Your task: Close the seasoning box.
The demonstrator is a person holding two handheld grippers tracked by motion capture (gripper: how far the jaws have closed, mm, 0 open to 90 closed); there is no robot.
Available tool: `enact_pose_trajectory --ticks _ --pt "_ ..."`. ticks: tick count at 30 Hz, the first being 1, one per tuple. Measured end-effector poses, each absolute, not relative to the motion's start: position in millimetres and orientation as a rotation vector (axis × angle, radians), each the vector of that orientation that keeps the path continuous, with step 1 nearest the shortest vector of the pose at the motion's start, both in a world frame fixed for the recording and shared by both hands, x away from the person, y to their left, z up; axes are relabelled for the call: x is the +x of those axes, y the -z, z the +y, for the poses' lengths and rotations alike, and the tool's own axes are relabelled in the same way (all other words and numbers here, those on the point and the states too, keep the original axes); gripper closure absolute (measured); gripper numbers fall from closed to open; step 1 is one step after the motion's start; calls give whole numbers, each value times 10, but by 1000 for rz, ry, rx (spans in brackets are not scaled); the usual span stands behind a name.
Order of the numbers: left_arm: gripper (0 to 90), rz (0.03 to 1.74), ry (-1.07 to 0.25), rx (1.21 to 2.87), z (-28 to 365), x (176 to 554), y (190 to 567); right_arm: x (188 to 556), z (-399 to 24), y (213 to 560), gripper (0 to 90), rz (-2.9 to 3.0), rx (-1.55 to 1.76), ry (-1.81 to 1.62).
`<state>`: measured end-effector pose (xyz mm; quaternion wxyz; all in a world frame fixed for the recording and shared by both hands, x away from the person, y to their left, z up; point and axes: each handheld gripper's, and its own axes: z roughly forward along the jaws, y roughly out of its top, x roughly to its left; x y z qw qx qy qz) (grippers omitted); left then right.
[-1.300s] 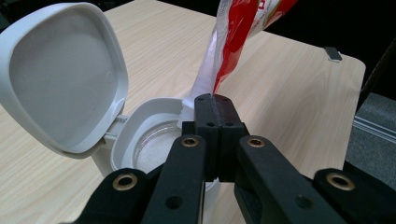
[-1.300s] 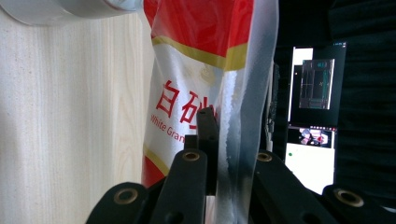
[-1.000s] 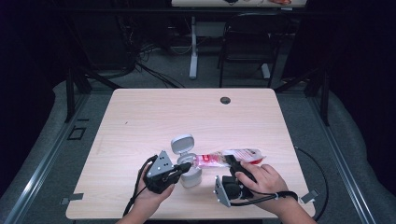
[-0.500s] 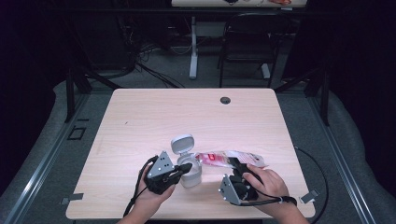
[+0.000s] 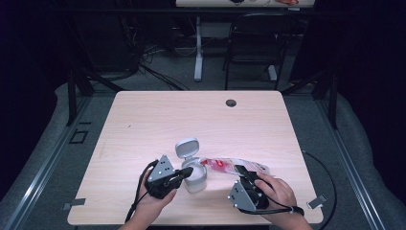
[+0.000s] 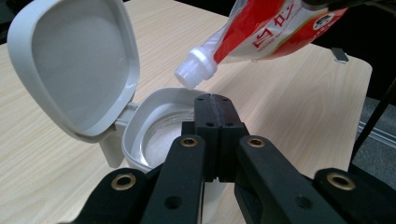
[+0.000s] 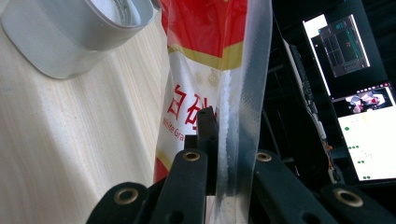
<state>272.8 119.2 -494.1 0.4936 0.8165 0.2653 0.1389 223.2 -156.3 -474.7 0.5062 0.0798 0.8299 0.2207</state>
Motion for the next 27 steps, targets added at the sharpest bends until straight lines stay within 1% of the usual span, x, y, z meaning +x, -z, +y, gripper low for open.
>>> enact_pose_trajectory --ticks 5,6,9,11,14,16,18,27 --pt "900 662 -331 1974 1215 2753 4956 2217 -1565 4750 892 1999 204 -558" --pt "879 665 -337 1971 1213 2754 4958 2213 -1567 4738 892 2003 202 -545" --pt "863 668 -340 1969 1207 2756 4962 2206 -1578 4726 892 2000 215 -563" --pt "834 671 -345 1963 1205 2758 4963 2207 -1588 4721 892 2003 227 -581" --pt "764 672 -349 1944 1208 2763 4960 2204 -1601 4720 892 2009 252 -604" --pt "744 675 -350 1935 1208 2768 4962 2205 -1606 4722 892 2011 260 -611" --pt "706 681 -357 1933 1206 2769 4969 2212 -1609 4718 892 2011 270 -620" --pt "691 688 -359 1926 1243 2772 4972 2290 -1655 4697 893 2008 364 -741"
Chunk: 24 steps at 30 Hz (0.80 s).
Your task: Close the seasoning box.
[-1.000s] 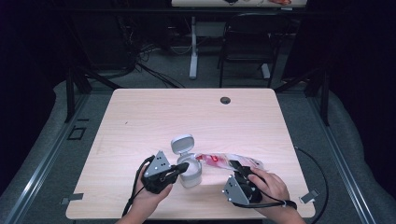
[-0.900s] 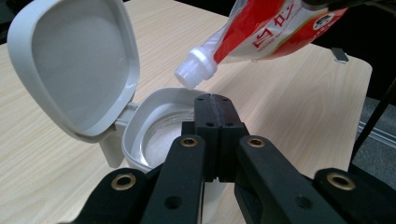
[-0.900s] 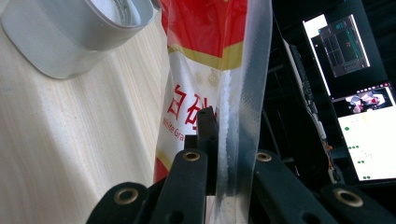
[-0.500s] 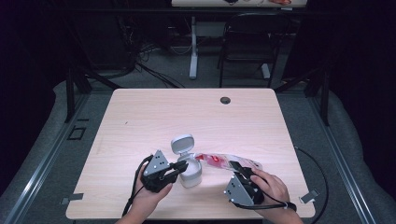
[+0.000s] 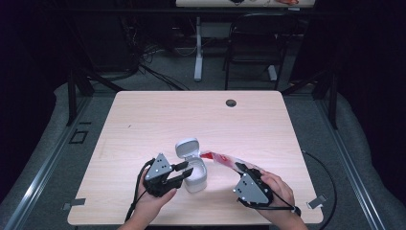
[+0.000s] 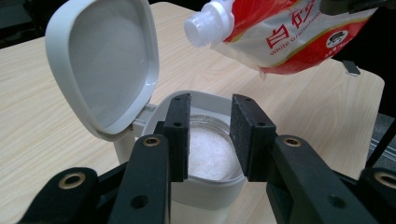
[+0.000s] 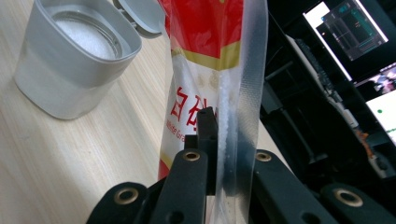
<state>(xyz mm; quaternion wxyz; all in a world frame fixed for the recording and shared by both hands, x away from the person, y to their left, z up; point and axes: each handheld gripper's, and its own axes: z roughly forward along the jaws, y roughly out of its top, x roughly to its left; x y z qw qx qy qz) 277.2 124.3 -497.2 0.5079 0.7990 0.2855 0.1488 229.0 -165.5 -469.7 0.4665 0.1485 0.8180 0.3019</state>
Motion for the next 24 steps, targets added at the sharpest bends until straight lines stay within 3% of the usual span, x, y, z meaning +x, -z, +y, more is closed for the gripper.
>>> enact_pose_trajectory --ticks 24 --pt "683 720 -373 1917 1406 2785 4982 2637 -1937 4645 893 2029 676 -1041"
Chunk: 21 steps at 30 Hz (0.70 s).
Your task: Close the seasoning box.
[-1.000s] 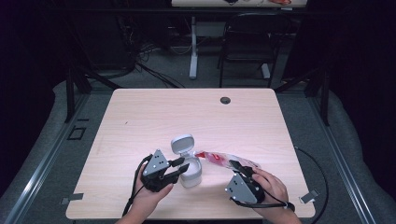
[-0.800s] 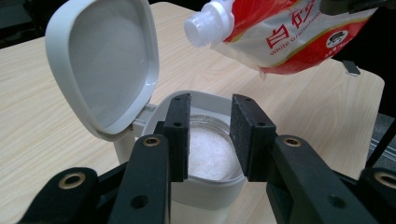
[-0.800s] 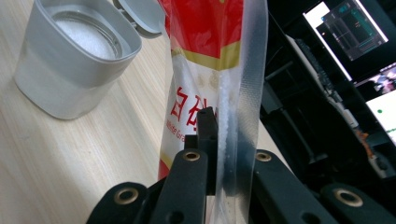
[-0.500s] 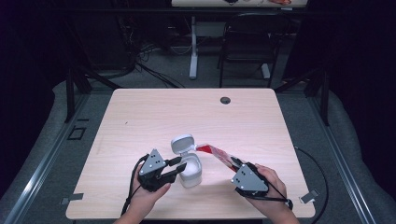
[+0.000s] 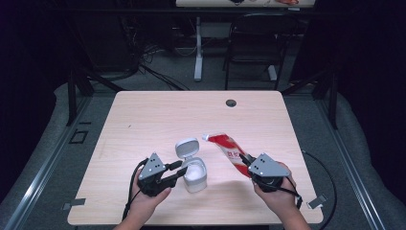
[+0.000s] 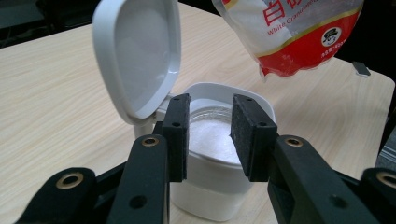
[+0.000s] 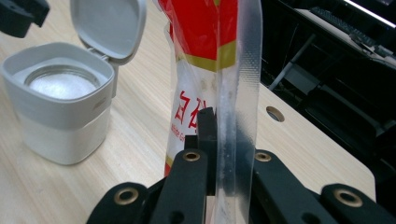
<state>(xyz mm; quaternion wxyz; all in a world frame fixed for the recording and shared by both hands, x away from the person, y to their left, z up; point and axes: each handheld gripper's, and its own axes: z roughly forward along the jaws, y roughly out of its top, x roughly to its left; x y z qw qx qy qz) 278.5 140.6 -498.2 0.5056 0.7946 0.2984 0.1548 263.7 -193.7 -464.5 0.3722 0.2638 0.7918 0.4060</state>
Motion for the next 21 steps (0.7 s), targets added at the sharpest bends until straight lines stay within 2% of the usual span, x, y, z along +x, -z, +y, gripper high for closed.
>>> enact_pose_trajectory --ticks 13,21 --pt "681 779 -401 1880 1672 2845 4968 2993 -2053 4680 893 1986 816 -1093" --pt "679 786 -402 1882 1676 2854 4990 3195 -2140 4780 893 1946 914 -1088"
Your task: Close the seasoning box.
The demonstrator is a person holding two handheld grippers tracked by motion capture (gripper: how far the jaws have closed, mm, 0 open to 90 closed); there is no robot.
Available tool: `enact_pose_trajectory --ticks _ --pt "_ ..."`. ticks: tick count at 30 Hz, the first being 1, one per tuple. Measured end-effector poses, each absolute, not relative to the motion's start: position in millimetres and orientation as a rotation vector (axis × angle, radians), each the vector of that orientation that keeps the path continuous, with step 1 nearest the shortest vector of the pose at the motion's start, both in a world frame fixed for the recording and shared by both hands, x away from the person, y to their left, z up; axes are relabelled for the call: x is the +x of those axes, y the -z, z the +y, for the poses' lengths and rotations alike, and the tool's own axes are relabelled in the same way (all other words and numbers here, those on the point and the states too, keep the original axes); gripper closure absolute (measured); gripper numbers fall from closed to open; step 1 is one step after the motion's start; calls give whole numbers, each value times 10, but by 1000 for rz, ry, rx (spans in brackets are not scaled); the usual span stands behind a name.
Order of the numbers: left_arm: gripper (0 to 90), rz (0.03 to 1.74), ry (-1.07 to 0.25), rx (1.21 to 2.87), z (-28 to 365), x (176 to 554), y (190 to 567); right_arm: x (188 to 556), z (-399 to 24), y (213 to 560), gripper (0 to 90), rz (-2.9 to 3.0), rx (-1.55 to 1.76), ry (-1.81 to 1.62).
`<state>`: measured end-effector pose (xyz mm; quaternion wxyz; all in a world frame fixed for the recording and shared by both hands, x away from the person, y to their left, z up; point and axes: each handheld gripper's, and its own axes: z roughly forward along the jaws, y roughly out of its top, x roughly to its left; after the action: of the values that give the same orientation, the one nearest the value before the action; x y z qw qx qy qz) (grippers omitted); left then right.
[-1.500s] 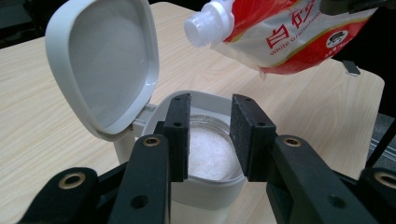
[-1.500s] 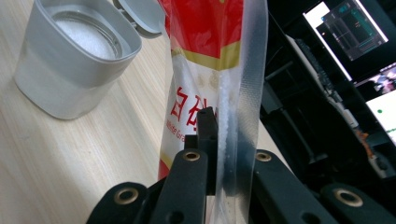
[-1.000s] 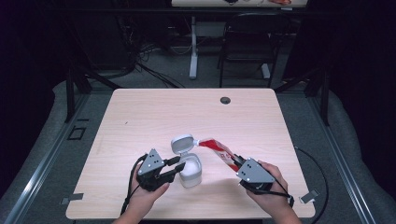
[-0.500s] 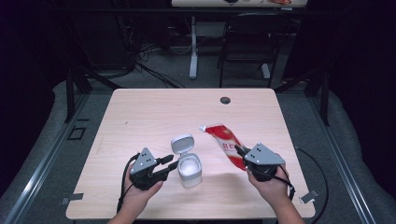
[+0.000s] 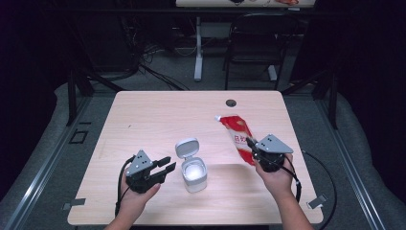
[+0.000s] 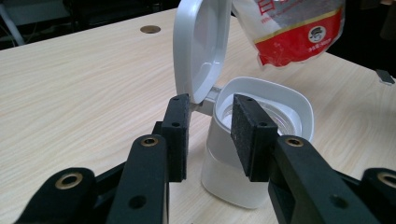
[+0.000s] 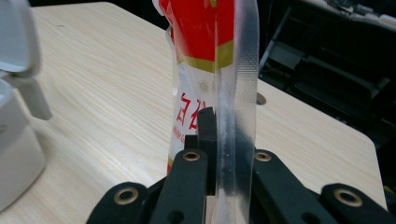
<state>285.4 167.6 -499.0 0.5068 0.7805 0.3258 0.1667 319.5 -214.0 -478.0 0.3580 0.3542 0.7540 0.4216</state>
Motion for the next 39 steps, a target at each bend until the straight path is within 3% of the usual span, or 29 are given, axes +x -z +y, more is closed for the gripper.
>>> enact_pose_trajectory --ticks 17,39 --pt "672 785 -400 1898 1675 2868 5023 3422 -2283 5069 892 1896 1041 -1085" --pt "673 794 -409 1898 1662 2857 5027 3283 -2414 5102 872 1967 982 -1069"
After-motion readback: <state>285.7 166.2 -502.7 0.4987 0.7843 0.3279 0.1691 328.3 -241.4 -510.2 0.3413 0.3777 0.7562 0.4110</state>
